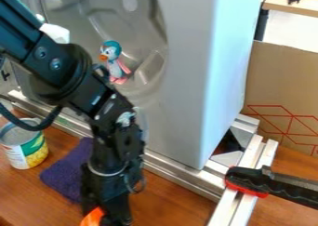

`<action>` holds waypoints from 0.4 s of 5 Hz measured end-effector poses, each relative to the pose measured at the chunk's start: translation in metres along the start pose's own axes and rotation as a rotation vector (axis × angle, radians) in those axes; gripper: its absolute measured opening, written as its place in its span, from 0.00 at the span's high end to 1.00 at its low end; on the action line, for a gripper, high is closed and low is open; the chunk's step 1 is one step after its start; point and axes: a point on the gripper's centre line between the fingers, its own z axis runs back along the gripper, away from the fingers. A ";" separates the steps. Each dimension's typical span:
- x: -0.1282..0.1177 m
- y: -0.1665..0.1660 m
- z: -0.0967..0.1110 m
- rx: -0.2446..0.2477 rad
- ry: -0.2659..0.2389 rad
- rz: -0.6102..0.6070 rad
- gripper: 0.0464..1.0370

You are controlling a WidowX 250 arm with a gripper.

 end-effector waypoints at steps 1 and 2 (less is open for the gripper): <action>0.022 -0.011 0.006 -0.005 -0.007 -0.007 0.42; 0.031 -0.024 0.008 -0.028 0.025 0.027 0.42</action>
